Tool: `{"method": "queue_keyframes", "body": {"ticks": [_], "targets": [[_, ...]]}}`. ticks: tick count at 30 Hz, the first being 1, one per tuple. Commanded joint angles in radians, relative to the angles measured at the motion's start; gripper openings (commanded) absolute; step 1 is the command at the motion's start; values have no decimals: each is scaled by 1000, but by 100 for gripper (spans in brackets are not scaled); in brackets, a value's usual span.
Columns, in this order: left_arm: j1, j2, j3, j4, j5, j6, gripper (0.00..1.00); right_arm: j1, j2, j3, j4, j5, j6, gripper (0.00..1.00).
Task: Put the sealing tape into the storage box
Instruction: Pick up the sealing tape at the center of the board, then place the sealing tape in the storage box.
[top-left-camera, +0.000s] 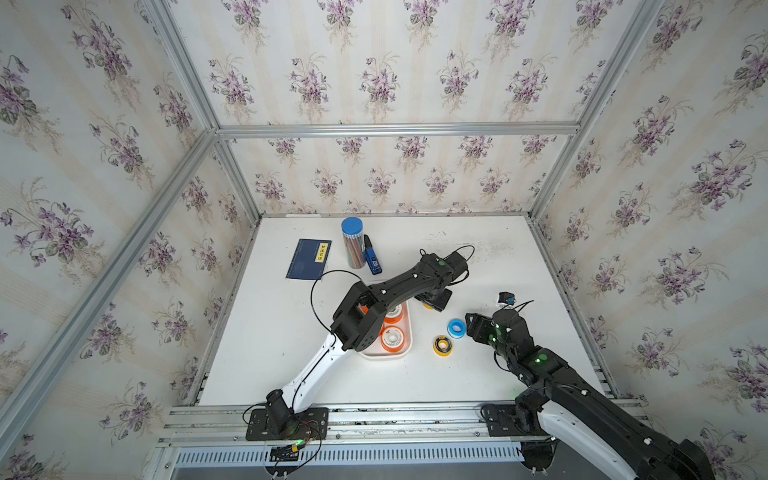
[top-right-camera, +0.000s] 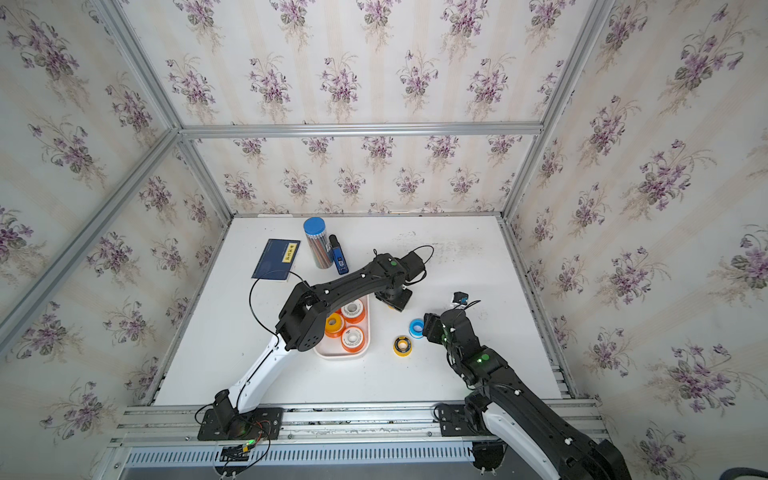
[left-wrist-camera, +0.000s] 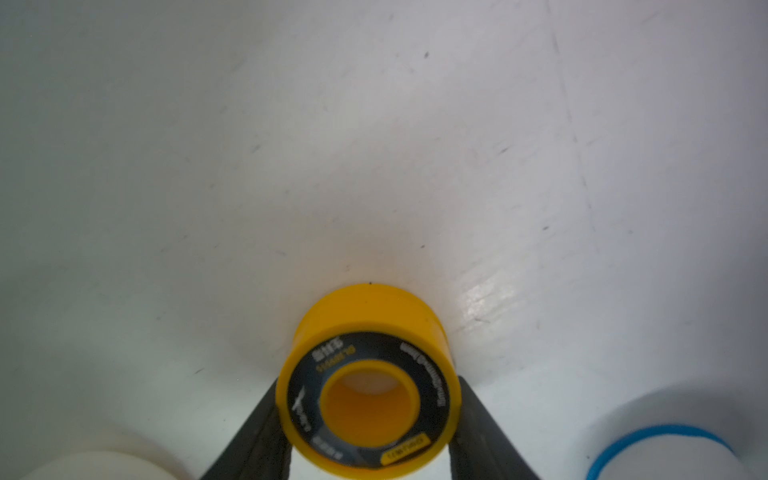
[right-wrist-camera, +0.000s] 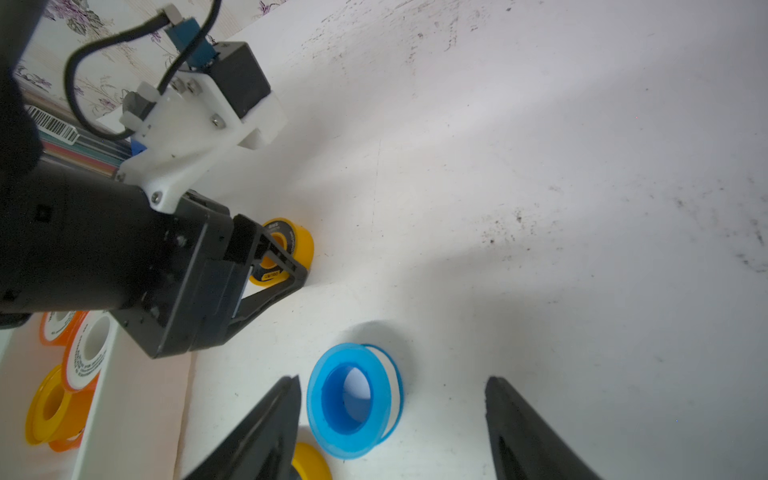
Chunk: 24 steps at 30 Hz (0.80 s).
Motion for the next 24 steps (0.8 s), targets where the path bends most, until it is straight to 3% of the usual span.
{"method": "queue_keyframes", "body": {"ticks": [1, 9, 24], "targets": [[-9, -38, 1, -26, -16, 8, 50, -1, 1, 0, 17, 3, -4, 74], [-28, -201, -106, -45, -34, 4, 50, -1, 1, 0, 17, 1, -4, 74], [-66, -742, -759, 51, -13, -57, 47, -1, 10, 1, 22, -3, -5, 74]]}}
